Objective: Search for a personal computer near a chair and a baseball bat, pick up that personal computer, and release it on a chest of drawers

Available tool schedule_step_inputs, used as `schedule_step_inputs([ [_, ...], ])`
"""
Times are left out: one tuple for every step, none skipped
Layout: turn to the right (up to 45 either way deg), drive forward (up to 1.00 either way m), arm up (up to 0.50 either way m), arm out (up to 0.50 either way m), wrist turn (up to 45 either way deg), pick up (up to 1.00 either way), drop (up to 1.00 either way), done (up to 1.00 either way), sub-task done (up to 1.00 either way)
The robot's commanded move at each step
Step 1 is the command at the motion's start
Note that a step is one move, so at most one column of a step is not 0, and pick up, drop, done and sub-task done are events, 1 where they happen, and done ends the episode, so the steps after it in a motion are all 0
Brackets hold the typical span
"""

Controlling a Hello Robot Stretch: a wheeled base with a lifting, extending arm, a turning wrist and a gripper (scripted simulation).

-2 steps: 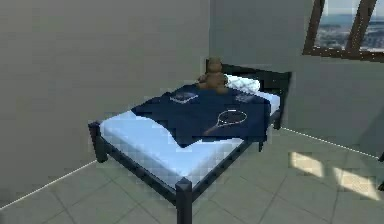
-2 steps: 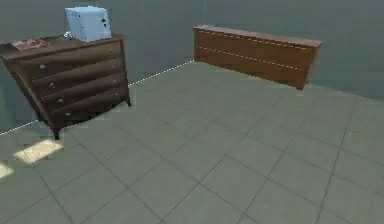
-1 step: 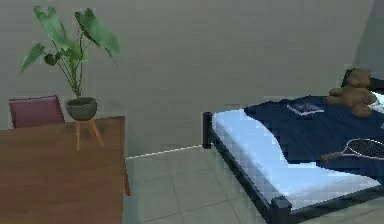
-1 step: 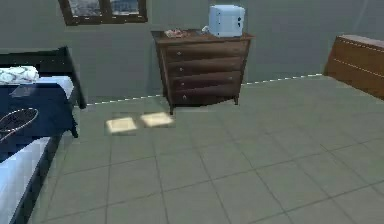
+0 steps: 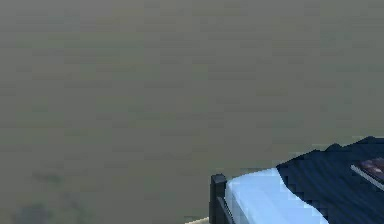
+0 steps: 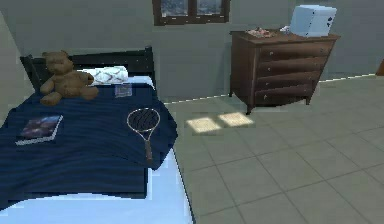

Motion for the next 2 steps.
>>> schedule_step_inputs([
  [-6.0,0.0,0.0,0.0,0.0,0.0,0.0,0.0,0.0],
  [0.0,0.15,0.0,0.0,0.0,0.0,0.0,0.0,0.0],
])
